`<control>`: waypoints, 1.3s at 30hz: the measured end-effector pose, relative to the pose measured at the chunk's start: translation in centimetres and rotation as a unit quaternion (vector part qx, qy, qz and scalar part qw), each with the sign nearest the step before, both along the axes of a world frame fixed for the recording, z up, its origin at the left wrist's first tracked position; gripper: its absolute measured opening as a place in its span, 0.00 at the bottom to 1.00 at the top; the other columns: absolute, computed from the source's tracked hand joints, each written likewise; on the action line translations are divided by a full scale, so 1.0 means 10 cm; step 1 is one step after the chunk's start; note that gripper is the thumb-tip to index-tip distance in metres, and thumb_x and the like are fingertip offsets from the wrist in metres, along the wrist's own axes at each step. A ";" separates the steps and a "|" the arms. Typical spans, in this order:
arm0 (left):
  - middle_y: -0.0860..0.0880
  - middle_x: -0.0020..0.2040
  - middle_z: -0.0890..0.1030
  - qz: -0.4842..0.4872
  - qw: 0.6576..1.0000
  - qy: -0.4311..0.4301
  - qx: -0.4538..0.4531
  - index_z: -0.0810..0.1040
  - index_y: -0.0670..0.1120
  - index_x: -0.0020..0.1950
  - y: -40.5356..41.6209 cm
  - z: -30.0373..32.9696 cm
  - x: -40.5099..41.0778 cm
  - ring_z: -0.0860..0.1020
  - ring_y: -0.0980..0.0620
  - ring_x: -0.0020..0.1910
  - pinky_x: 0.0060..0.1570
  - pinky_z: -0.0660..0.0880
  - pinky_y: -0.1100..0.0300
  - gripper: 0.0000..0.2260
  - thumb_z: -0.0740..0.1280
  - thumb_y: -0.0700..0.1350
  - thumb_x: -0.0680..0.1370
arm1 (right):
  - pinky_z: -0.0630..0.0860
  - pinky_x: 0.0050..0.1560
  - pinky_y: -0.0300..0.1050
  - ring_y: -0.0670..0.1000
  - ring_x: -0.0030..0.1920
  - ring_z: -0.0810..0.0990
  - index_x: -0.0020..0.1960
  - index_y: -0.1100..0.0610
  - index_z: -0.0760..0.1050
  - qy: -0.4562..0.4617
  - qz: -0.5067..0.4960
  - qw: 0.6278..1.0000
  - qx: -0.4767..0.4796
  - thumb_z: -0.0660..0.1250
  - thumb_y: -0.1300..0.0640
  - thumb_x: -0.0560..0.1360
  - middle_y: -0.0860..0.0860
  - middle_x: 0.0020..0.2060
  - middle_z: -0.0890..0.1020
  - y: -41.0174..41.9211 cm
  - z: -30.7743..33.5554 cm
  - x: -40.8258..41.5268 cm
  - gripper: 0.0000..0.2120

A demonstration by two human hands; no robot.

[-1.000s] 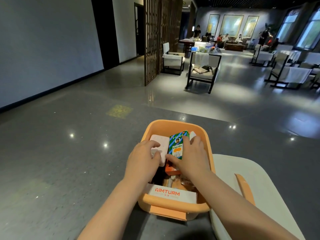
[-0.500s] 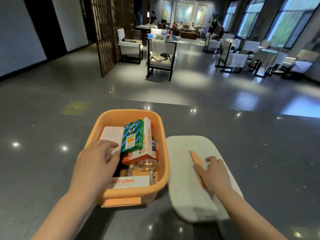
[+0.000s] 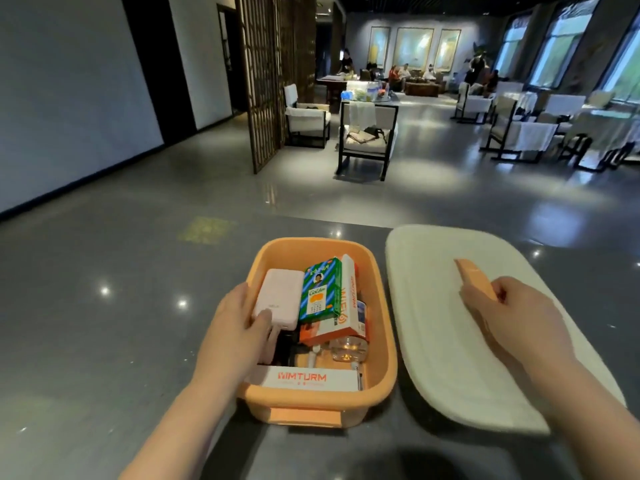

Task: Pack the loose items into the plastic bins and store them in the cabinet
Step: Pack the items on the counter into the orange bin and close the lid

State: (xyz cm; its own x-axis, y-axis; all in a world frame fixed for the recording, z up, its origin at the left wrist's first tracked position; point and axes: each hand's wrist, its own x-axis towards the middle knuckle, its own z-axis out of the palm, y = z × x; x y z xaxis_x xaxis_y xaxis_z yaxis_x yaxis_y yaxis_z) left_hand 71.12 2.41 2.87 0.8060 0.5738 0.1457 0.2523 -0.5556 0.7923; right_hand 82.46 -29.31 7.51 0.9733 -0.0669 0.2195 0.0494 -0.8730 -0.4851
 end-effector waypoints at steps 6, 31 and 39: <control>0.56 0.53 0.74 0.052 0.973 -0.050 -0.219 0.72 0.50 0.61 0.06 0.05 0.02 0.73 0.63 0.46 0.44 0.66 0.67 0.12 0.60 0.51 0.79 | 0.69 0.33 0.47 0.52 0.34 0.76 0.36 0.52 0.73 0.010 0.128 0.992 0.021 0.65 0.36 0.70 0.50 0.31 0.78 0.86 0.56 -0.16 0.19; 0.48 0.54 0.81 -0.038 0.958 0.000 -0.285 0.75 0.47 0.60 0.26 0.12 0.04 0.80 0.47 0.52 0.57 0.76 0.45 0.14 0.62 0.37 0.76 | 0.72 0.57 0.52 0.50 0.63 0.69 0.68 0.45 0.65 -0.046 0.108 0.987 0.111 0.67 0.39 0.71 0.44 0.60 0.73 1.23 -0.29 -0.53 0.28; 0.46 0.53 0.83 -0.036 0.898 -0.060 -0.434 0.75 0.50 0.60 0.19 0.06 0.04 0.82 0.45 0.49 0.42 0.79 0.53 0.14 0.61 0.36 0.78 | 0.69 0.60 0.47 0.50 0.65 0.72 0.75 0.41 0.55 0.104 0.150 0.947 0.264 0.58 0.49 0.80 0.42 0.66 0.72 1.05 -0.59 -0.70 0.26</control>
